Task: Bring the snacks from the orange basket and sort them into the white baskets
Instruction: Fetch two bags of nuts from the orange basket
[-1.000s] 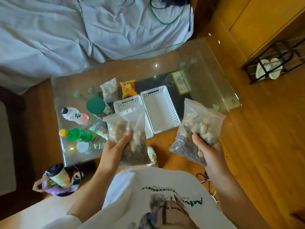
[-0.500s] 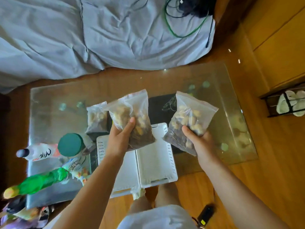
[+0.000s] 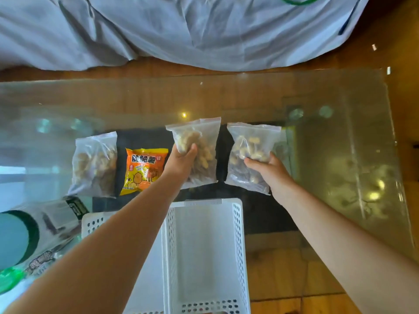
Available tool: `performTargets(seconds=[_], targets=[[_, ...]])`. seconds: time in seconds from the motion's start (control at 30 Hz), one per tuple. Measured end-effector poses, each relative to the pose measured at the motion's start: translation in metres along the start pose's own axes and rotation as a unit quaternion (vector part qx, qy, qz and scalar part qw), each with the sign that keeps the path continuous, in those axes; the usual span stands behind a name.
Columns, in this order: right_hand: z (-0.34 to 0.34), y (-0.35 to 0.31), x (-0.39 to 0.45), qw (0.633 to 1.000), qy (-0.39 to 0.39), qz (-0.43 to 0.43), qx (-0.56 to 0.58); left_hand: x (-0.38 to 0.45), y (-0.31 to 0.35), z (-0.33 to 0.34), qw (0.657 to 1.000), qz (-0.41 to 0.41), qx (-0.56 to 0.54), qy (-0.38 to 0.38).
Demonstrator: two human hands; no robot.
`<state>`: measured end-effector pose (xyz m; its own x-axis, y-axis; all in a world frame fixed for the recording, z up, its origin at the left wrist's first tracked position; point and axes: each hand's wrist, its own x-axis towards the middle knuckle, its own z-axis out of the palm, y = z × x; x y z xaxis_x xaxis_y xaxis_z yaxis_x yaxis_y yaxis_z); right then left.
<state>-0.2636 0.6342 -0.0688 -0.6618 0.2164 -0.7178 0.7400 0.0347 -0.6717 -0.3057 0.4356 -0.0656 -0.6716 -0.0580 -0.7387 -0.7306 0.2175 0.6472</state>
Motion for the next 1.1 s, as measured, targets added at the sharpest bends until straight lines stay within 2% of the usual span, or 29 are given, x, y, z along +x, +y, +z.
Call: performTargets(seconds=[0.13,0.23,0.43,0.57,0.8,1.1], targets=[[0.006,0.013,0.020,0.999,-0.030,0.038,-0.013,0.018,-0.020,0.006,0.997,-0.045,0.055,-0.008],[0.009,0.019,0.023,0.999,-0.008,0.034,-0.038,0.022,-0.026,0.008,0.996,-0.064,0.062,-0.014],[0.009,0.027,0.015,0.998,0.011,0.031,-0.054,0.017,-0.035,0.019,0.988,-0.053,0.144,-0.014],[0.005,0.036,0.007,0.996,0.022,0.018,-0.086,0.013,-0.036,0.022,0.982,-0.062,0.178,0.017],[-0.005,0.034,0.001,0.990,0.037,0.025,-0.133,0.009,-0.031,0.019,0.979,-0.112,0.167,0.015],[-0.011,0.010,-0.029,0.993,0.044,0.047,-0.101,-0.049,-0.010,-0.004,0.994,-0.101,0.032,0.028]])
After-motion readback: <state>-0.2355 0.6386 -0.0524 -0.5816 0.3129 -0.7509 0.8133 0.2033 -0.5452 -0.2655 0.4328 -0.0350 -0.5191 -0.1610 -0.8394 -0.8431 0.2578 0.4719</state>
